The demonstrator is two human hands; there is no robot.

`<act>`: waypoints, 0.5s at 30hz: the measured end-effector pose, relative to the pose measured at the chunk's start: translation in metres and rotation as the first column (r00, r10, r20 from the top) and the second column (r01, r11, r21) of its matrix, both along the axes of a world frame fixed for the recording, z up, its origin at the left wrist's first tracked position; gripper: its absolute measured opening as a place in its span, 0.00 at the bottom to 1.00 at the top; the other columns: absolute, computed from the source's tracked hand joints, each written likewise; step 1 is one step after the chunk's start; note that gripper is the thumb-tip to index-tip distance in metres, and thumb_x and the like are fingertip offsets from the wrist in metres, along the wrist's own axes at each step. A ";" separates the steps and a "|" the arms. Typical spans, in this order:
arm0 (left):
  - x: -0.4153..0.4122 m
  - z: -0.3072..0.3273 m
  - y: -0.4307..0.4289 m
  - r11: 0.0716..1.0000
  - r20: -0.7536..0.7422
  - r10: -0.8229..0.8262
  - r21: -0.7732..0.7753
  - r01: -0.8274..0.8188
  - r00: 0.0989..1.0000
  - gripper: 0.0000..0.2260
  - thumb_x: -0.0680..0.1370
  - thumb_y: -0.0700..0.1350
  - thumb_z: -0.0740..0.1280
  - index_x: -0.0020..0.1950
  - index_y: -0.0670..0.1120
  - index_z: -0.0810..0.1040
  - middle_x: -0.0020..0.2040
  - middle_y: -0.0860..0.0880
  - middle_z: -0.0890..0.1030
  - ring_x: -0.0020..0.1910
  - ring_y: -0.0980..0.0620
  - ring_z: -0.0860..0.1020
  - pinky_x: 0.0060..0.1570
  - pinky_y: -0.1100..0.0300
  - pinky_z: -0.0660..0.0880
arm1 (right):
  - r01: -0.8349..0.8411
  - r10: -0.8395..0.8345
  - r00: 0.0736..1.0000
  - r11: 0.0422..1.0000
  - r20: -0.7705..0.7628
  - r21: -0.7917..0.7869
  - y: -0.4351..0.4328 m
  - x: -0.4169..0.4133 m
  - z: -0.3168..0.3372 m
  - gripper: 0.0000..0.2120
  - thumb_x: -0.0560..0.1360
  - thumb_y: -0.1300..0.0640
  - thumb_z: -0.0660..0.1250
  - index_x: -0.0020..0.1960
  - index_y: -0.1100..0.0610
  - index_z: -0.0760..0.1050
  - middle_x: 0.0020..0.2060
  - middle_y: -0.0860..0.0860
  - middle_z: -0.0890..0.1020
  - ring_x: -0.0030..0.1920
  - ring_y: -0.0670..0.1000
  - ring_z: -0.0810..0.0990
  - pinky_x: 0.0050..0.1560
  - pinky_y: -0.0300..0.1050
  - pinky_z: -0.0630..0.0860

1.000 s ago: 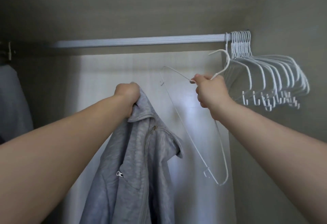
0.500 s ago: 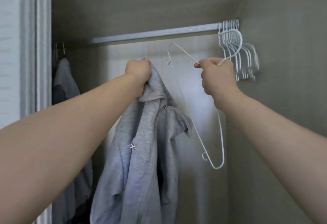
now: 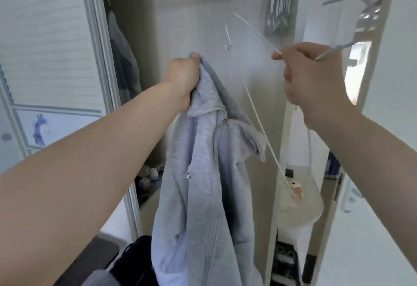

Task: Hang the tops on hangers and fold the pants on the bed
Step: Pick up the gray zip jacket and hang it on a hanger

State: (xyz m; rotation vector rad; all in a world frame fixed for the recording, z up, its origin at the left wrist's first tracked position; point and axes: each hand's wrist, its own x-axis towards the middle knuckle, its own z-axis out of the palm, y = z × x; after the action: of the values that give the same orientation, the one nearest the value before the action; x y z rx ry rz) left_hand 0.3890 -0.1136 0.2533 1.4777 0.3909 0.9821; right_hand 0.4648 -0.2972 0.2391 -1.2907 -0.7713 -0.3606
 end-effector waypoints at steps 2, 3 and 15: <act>-0.012 -0.035 -0.017 0.998 -0.071 -0.027 -0.065 0.022 0.997 0.12 0.82 0.45 0.63 0.42 0.41 0.77 0.46 0.39 0.80 0.54 0.38 0.82 0.57 0.38 0.79 | -0.017 0.014 0.998 0.999 -0.060 -0.037 -0.028 -0.016 -0.024 0.10 0.78 0.59 0.64 0.41 0.54 0.82 0.21 0.44 0.68 0.22 0.44 0.64 0.23 0.37 0.59; -0.017 -0.055 -0.024 0.995 -0.106 -0.033 -0.094 0.023 0.994 0.12 0.82 0.45 0.63 0.41 0.41 0.77 0.46 0.38 0.80 0.55 0.36 0.82 0.58 0.37 0.79 | -0.028 0.023 0.996 0.998 -0.086 -0.056 -0.042 -0.023 -0.037 0.10 0.78 0.59 0.64 0.41 0.54 0.82 0.21 0.44 0.68 0.21 0.43 0.64 0.23 0.36 0.59; -0.105 -0.277 -0.097 0.958 -0.422 -0.157 -0.285 0.033 0.893 0.10 0.75 0.55 0.68 0.45 0.49 0.84 0.46 0.46 0.86 0.51 0.47 0.84 0.58 0.47 0.79 | -0.279 0.141 0.882 0.925 -0.450 -0.258 -0.191 -0.102 -0.243 0.10 0.77 0.55 0.65 0.46 0.54 0.86 0.22 0.47 0.62 0.21 0.47 0.56 0.25 0.33 0.55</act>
State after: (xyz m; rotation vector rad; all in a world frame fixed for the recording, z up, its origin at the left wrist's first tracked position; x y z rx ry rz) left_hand 0.2841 -0.2105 -0.0237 1.4442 0.7436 0.4794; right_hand 0.3630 -0.4882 -0.0037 -1.4997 -0.6008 0.2351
